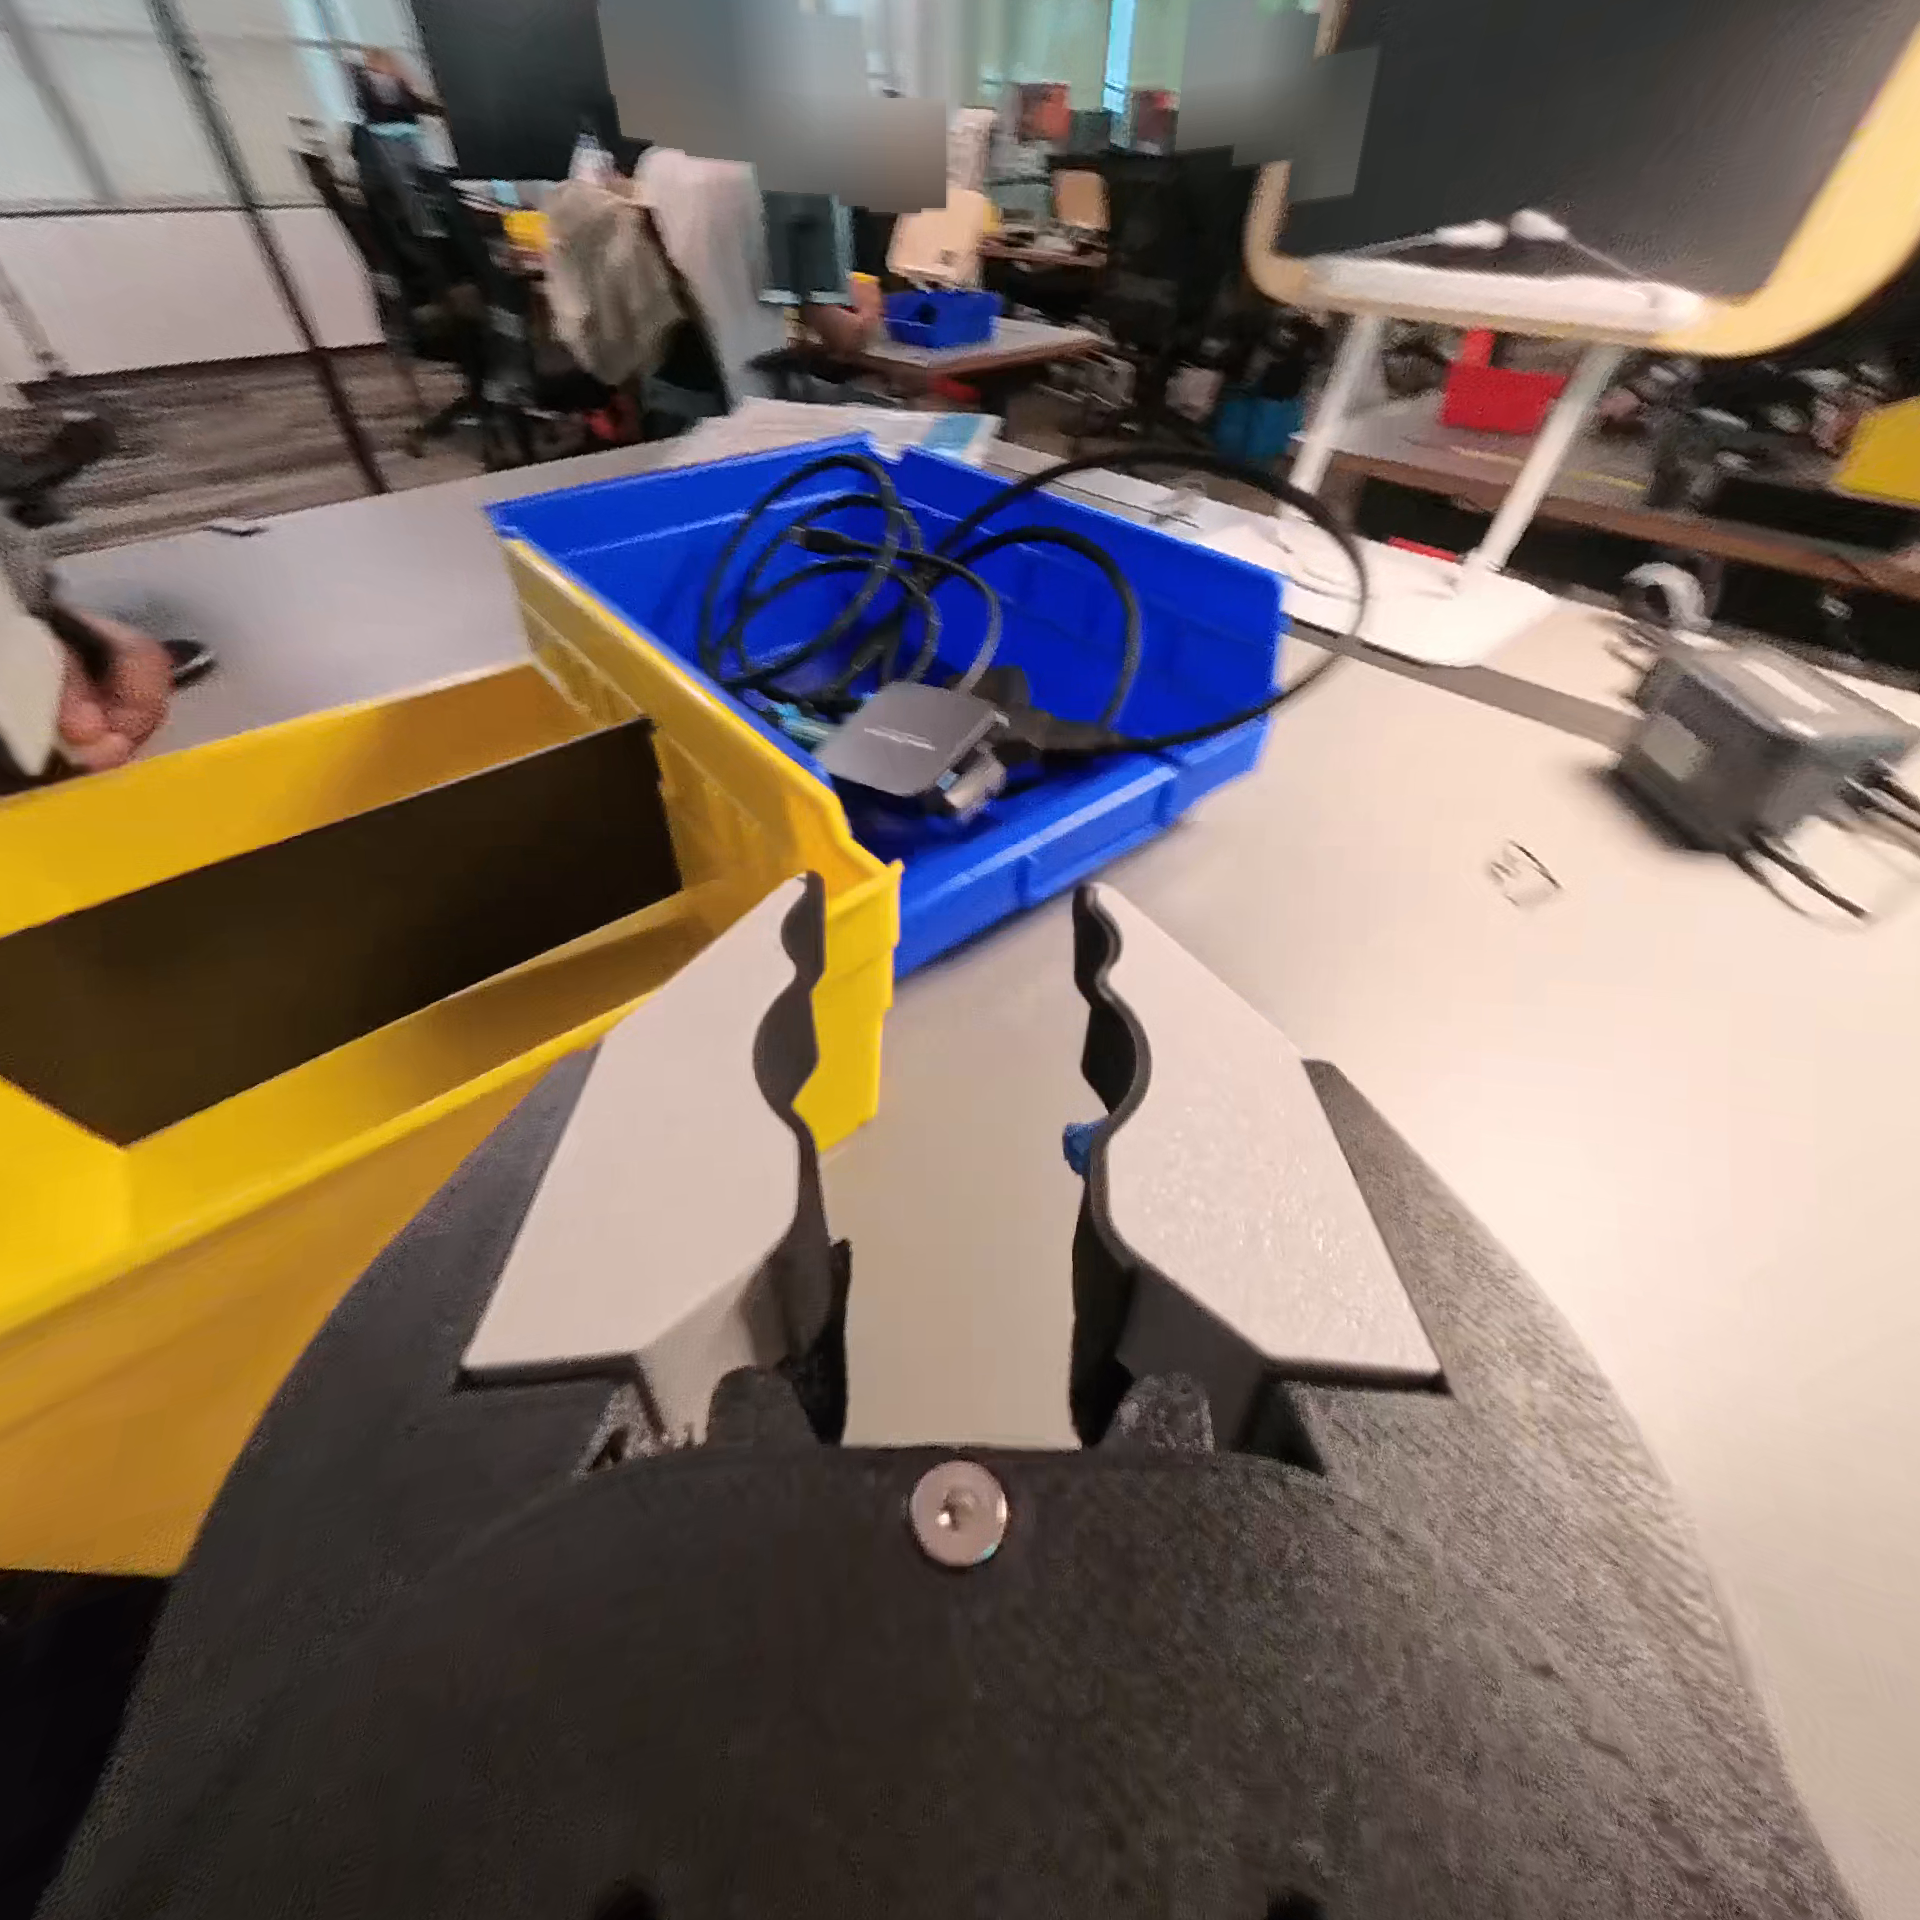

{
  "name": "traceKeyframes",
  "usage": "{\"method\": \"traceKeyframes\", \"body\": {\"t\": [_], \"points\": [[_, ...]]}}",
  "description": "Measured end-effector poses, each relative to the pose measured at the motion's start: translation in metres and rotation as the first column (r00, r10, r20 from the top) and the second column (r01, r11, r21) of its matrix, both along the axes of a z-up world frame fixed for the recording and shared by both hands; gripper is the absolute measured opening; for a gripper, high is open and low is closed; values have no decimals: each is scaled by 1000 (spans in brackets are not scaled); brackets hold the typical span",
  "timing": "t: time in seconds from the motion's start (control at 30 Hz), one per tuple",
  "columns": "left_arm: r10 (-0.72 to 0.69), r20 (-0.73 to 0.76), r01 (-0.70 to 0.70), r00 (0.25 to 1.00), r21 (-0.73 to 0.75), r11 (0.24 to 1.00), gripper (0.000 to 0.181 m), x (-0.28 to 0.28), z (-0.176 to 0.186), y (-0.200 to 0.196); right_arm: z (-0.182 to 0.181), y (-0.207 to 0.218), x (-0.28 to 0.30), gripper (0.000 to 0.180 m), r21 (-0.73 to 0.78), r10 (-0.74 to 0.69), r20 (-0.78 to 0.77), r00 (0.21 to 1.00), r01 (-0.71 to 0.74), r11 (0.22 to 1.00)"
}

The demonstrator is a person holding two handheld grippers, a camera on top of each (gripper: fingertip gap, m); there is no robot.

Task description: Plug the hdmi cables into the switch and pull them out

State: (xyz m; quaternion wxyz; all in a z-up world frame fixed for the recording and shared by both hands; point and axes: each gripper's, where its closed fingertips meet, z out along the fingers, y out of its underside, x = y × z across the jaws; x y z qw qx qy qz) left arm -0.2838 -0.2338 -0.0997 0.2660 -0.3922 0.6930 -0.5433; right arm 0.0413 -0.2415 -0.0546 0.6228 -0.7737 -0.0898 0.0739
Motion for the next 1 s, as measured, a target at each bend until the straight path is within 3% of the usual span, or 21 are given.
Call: {"method": "traceKeyframes", "body": {"t": [0.13, 0.27, 0.43, 0.53, 0.6, 0.67, 0.77, 0.93, 1.0], "points": [[115, 75, -116, 991, 15, 993, 60, -1, 30, 16, 15, -37, -2, 58, -36, -35, -131, 991, 30, 999], [364, 127, -347, 923, -141, 927, 59, 4, 69, 74, -17, -44, -38, 68, -211, 11, -102, 995, -32, 977], [712, -135, -723, 689, -207, 660, 62, 44, 55, 198, -30, -32, -52, 61, -274, 50, -87, 995, -72, 959], [735, -318, -800, 599, -201, 566, 64, 73, 26, 246, -30, -31, -48, 61, -315, 81, -32, 996, -87, 945], [682, -415, -792, 602, -204, 576, 70, 90, 8, 254, -30, -32, -42, 59, -343, 96, 21, 995, -83, 936], [610, -457, -750, 647, -241, 615, 65, 104, 2, 248, -29, -33, -35, 53, -373, 115, 79, 990, -78, 925], [602, -462, -737, 651, -195, 648, 56, 106, -1, 249, -29, -32, -21, 40, -421, 135, 169, 976, -53, 906], [745, -411, -806, 525, 43, 591, 19, 85, -4, 282, -31, -19, 14, 10, -481, 127, 316, 940, 43, 876], [795, -392, -828, 464, 128, 546, 11, 72, -5, 300, -32, -14, 26, 9, -500, 162, 380, 911, 55, 864]]}}
